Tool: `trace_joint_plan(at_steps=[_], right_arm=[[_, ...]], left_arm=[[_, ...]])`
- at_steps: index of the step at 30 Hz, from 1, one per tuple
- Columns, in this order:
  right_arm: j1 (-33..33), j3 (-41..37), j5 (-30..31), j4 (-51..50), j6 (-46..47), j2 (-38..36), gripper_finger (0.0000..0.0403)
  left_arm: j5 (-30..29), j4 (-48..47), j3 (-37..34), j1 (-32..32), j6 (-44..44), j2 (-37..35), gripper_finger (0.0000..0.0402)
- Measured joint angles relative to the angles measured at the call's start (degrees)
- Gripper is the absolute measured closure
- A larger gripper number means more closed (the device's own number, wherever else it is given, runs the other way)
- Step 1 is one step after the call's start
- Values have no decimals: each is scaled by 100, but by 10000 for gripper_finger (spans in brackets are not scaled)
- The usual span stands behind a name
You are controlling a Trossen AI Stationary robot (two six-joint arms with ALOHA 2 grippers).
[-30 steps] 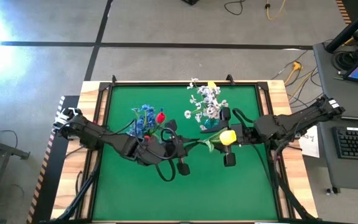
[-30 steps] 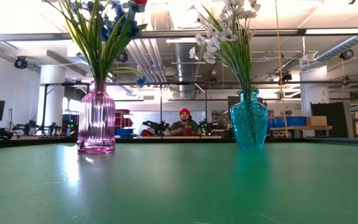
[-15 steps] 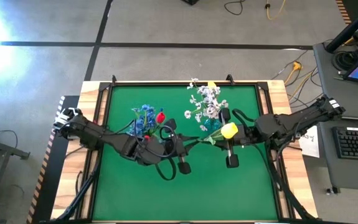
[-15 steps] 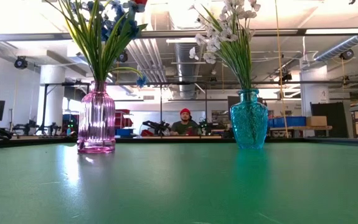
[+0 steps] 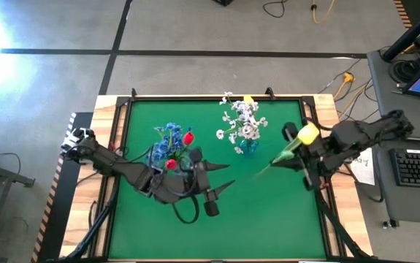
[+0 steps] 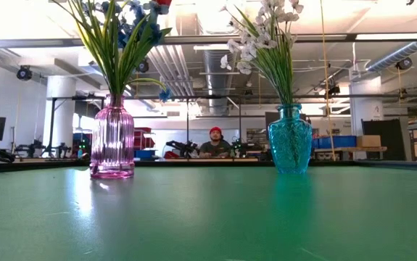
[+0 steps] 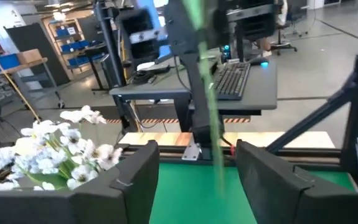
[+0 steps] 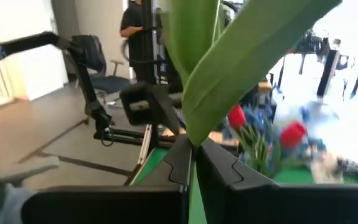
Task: Sort flowers into vase by color
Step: Put the yellow tulip into the blue vase
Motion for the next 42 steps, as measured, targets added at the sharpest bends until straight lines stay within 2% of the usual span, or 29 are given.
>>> trace_joint_plan(at_steps=[8, 18, 21, 24, 27, 30, 34, 37, 42], right_arm=[[0, -1243, 160, 311, 983, -867, 393], [0, -1806, 294, 329, 1397, -1132, 393], [2, -1896, 960, 6, 1552, -1144, 393], [0, -1956, 2181, -519, 1647, -1189, 393], [-2, -2063, 3448, -661, 1680, -1204, 392], [-9, -2116, 4129, -389, 1499, -1214, 392], [-47, -2132, 4671, 367, 851, -1215, 391], [-138, -2132, 4681, 794, 472, -1204, 391], [-337, -2268, 4680, 804, 617, -1160, 391]], left_arm=[[-60, -14, -46, -463, -46, 31, 201], [-74, -465, -50, -820, 14, 27, 202], [-79, -571, -50, -814, 123, 26, 202], [-127, -565, -50, -796, 302, 17, 202], [-487, -580, -50, -804, 462, -6, 202], [-919, -693, -50, -820, 578, -111, 202], [-1023, -916, -50, -797, 635, -253, 202], [-1017, -1128, -50, -781, 651, -370, 202], [-1010, -1469, -50, -781, 603, -487, 202]])
